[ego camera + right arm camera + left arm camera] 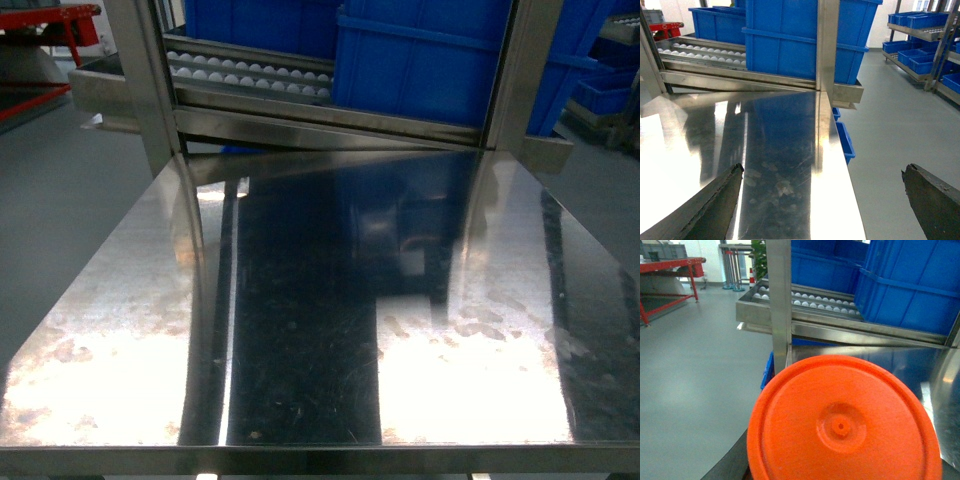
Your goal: Pick capacitor and pack into box
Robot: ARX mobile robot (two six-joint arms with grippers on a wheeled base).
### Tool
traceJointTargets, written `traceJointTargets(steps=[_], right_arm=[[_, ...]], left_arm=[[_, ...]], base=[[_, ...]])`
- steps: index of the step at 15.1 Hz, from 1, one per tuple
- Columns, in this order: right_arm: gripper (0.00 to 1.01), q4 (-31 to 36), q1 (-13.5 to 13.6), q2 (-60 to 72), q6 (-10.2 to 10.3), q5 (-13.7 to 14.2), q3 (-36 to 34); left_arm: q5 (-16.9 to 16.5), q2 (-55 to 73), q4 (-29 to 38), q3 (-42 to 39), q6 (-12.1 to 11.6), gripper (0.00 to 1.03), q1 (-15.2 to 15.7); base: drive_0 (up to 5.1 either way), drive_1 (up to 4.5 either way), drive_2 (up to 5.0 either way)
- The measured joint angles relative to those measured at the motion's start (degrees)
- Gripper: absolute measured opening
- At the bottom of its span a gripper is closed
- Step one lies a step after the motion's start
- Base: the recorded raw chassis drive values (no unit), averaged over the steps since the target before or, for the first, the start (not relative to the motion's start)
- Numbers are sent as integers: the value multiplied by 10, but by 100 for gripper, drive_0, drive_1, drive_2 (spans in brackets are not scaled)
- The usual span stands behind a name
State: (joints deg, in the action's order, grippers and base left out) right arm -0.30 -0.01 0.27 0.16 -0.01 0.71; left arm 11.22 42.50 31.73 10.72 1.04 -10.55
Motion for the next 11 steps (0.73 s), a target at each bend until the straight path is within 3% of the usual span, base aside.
traceJointTargets(steps=[7, 8, 9, 11], right_arm=[[98, 0, 0, 0, 0, 0, 0], [98, 0, 0, 0, 0, 0, 0], [98, 0, 0, 0, 0, 1, 0], [98, 0, 0, 0, 0, 0, 0]], left_arm=[[-53, -96, -44, -56, 0, 44, 48], [-96, -117, -59, -65, -1, 44, 84], [-104, -135, -71, -72, -1, 44, 107], [-113, -168, -94, -80, -2, 44, 104]], base=[[0, 0, 0], [0, 0, 0], [0, 0, 0], [0, 0, 0]])
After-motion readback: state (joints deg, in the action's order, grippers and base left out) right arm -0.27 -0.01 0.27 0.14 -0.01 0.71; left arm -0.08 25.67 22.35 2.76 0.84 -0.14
